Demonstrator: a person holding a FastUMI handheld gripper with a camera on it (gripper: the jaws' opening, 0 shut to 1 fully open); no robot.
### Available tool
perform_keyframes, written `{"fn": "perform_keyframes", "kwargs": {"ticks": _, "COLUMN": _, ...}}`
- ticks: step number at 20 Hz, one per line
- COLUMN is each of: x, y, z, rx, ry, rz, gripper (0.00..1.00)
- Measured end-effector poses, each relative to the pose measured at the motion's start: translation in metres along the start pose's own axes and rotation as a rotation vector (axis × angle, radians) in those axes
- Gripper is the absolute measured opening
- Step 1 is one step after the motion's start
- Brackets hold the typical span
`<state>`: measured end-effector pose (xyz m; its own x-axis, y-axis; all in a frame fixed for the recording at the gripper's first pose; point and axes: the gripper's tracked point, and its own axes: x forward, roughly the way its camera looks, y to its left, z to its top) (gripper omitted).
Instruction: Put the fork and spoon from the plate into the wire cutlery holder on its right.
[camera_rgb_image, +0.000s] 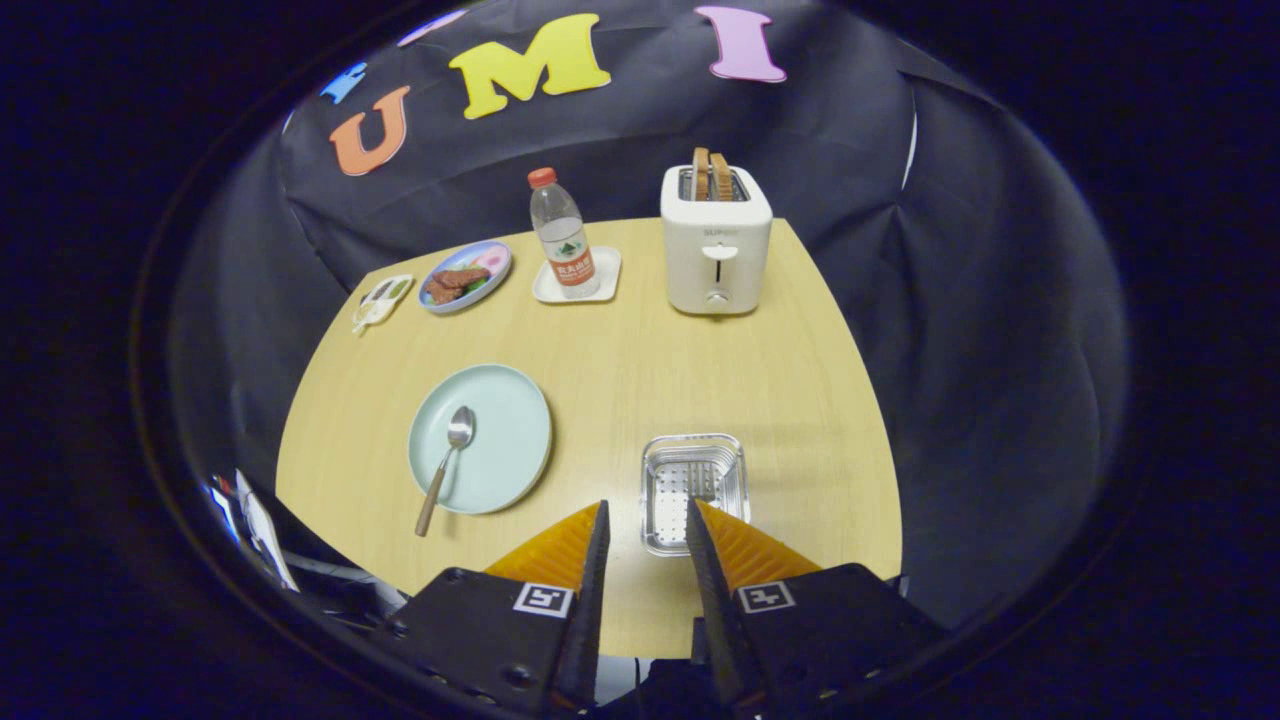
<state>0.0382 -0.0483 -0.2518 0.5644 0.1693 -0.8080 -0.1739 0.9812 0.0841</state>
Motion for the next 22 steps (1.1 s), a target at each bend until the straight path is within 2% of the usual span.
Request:
{"fn": "perform_keyframes", "kwargs": {"ticks": 3, "x": 0.004, "y": 0.03, "z": -0.003, "rx": -0.009, "ry": -0.039, "rz": 0.032, "gripper": 0.54}}
{"fn": "perform_keyframes", "kwargs": {"ticks": 6, "x": 0.011, "y": 0.065, "z": -0.01, "rx": -0.017, "ry": -0.054, "rz": 0.069, "gripper": 0.72}}
{"fn": "perform_keyframes", "kwargs": {"ticks": 8, "x": 0.02, "y": 0.08, "z": -0.014, "rx": -0.033, "ry": -0.062, "rz": 0.05, "gripper": 0.79}}
{"fn": "perform_keyframes", "kwargs": {"ticks": 12, "x": 0.036, "y": 0.123, "z": -0.029, "rx": -0.067, "ry": -0.034, "rz": 0.087, "gripper": 0.96}}
{"fn": "perform_keyframes", "kwargs": {"ticks": 18, "x": 0.066, "y": 0.169, "z": -0.05, "rx": -0.093, "ry": 0.0, "rz": 0.089, "gripper": 0.97}}
{"fn": "perform_keyframes", "kwargs": {"ticks": 22, "x": 0.088, "y": 0.189, "z": -0.057, "rx": -0.025, "ry": -0.005, "rz": 0.072, "gripper": 0.97}}
